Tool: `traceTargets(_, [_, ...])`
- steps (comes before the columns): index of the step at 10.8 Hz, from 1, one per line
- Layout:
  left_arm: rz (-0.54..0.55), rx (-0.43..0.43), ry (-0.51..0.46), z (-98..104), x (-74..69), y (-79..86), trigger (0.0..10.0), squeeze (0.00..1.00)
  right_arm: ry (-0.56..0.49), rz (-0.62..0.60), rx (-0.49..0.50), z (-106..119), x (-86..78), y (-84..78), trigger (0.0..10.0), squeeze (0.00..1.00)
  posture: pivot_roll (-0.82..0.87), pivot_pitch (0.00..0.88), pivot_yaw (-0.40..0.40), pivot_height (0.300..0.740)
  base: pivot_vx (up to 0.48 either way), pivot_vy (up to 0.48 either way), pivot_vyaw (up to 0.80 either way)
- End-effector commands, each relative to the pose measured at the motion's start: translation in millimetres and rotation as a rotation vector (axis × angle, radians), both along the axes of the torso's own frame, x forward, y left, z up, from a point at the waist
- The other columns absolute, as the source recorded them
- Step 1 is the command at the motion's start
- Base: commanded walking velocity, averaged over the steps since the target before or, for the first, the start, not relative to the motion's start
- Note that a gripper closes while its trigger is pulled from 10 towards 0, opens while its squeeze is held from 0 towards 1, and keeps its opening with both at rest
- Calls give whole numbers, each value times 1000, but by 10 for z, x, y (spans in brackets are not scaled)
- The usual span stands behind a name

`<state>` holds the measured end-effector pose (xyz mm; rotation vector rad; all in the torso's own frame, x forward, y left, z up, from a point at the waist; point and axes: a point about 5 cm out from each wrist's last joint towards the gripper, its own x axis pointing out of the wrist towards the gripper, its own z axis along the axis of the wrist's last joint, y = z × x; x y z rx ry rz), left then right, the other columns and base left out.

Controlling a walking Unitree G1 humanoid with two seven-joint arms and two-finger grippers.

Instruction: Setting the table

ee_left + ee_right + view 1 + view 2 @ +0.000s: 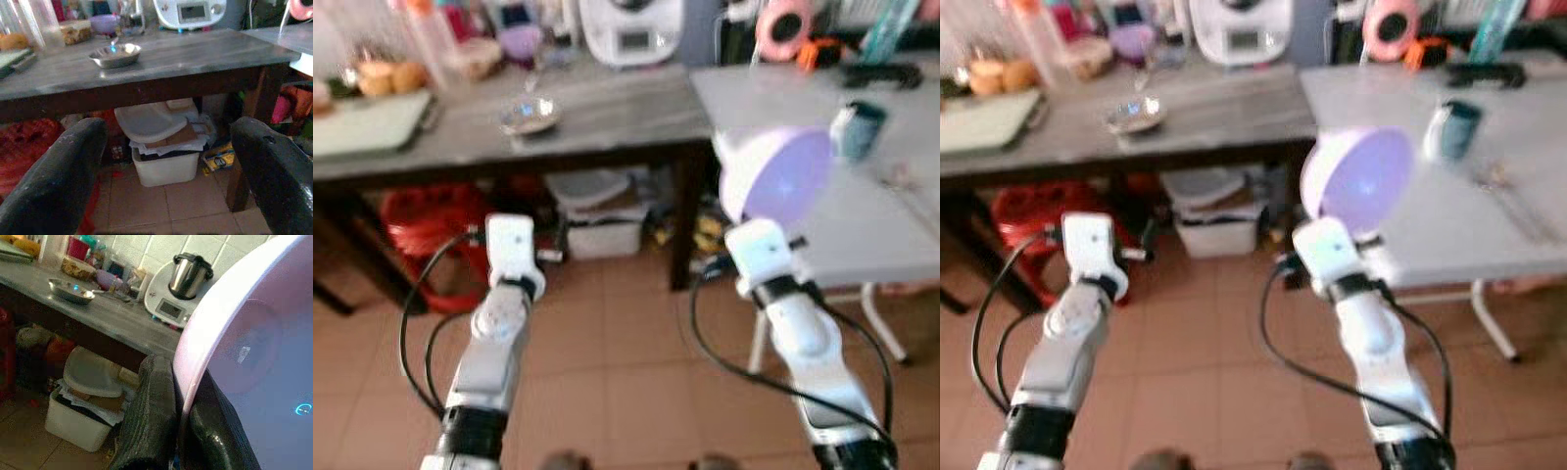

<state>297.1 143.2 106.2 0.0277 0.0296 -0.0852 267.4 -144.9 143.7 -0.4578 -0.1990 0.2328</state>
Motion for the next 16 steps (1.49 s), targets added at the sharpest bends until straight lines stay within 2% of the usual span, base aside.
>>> traceTargets(1, [16, 14, -5, 3, -20, 113, 10000, 0, -21, 35, 6, 47, -2, 130, 10000, 0, -69, 0, 64, 740, 390, 281, 0])
traceTargets(2, [1, 13, -16, 28, -14, 84, 10000, 0, -22, 9, -46, 35, 37, 162, 10000, 0, -70, 0, 66, 740, 469, 0, 0])
traceTargets(3, [-2, 14, -22, 37, -18, 72, 10000, 0, -18, 8, -51, 26, 55, 158, 10000, 0, -69, 0, 67, 740, 480, 0, 0])
traceTargets(6, [-16, 21, -23, 28, -37, 54, 10000, 0, -2, -62, 43, 42, 117, 78, 10000, 0, -72, 0, 69, 740, 480, 0, 0])
traceTargets(7, [-21, 23, -21, 21, -41, 37, 10000, 0, 52, -33, 66, 8, 122, 107, 10000, 0, -72, 0, 69, 740, 480, 0, 0])
traceTargets(11, [-32, 10, -27, 35, -29, -11, 10000, 0, 24, -12, 100, 65, 150, 154, 10000, 0, -78, 0, 79, 740, 480, 0, 0])
traceTargets(13, [-31, 1, -23, 33, -18, -20, 10000, 0, -7, 31, 59, 119, 160, 190, 10000, 0, -82, 0, 82, 740, 480, 0, 0])
traceTargets(16, [-35, 1, -28, 40, -6, -38, 10000, 0, -2, 26, 68, 111, 157, 190, 10000, 0, -83, 0, 84, 740, 480, 0, 706])
